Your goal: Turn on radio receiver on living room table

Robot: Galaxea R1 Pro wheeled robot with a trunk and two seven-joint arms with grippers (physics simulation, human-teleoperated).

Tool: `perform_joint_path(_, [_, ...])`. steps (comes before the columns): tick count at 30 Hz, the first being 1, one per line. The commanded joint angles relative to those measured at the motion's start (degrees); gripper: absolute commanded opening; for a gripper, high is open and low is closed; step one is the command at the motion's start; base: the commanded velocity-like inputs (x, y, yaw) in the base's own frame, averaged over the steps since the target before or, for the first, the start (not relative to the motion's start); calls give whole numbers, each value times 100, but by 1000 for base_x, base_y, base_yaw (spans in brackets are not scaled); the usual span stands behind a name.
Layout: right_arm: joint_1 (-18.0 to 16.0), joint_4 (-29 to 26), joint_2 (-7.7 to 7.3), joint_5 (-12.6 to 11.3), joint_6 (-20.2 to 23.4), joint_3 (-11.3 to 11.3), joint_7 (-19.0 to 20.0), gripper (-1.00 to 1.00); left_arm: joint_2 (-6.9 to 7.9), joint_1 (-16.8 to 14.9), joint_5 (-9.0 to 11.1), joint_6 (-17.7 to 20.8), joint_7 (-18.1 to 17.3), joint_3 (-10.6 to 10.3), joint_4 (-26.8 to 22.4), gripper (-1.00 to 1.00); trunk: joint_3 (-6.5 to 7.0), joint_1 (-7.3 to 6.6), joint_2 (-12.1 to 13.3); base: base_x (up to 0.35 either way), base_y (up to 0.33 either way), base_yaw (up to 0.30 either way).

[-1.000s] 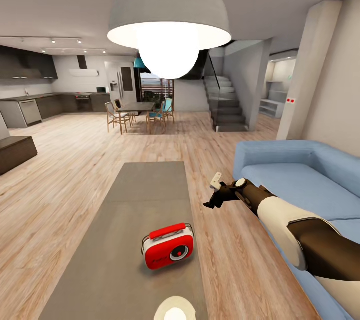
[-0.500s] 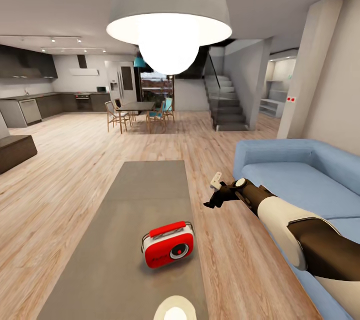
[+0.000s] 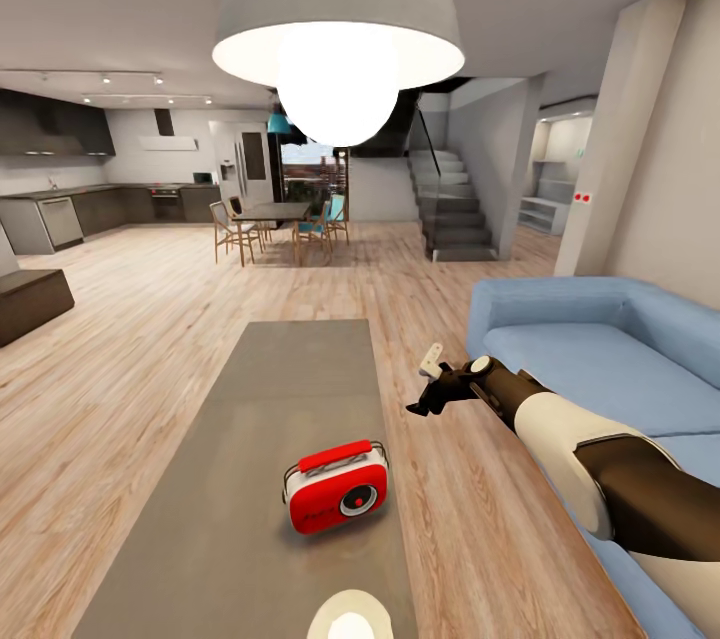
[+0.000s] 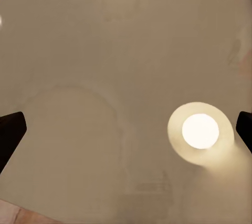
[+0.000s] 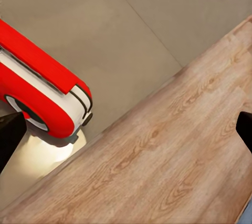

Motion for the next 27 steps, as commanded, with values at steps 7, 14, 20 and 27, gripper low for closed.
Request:
perform_joint_path(7, [0, 0, -3, -1, -7, 0, -4, 100, 0, 0, 1, 0, 0, 0, 0, 100, -51, 0, 0, 0, 0, 0])
perform_joint_path(14, [0, 0, -4, -1, -16, 0, -20, 100, 0, 0, 0, -1, 0, 0, 0, 100, -115, 0, 0, 0, 0, 0])
perform_joint_path(20, [0, 0, 0, 6, -18, 3, -23, 100, 0, 0, 0, -3, 0, 0, 0, 100, -170, 0, 0, 0, 0, 0])
perform_joint_path(27, [0, 0, -2, -1, -18, 0, -23, 100, 0, 0, 0, 1, 0, 0, 0, 100, -234, 0, 0, 0, 0, 0])
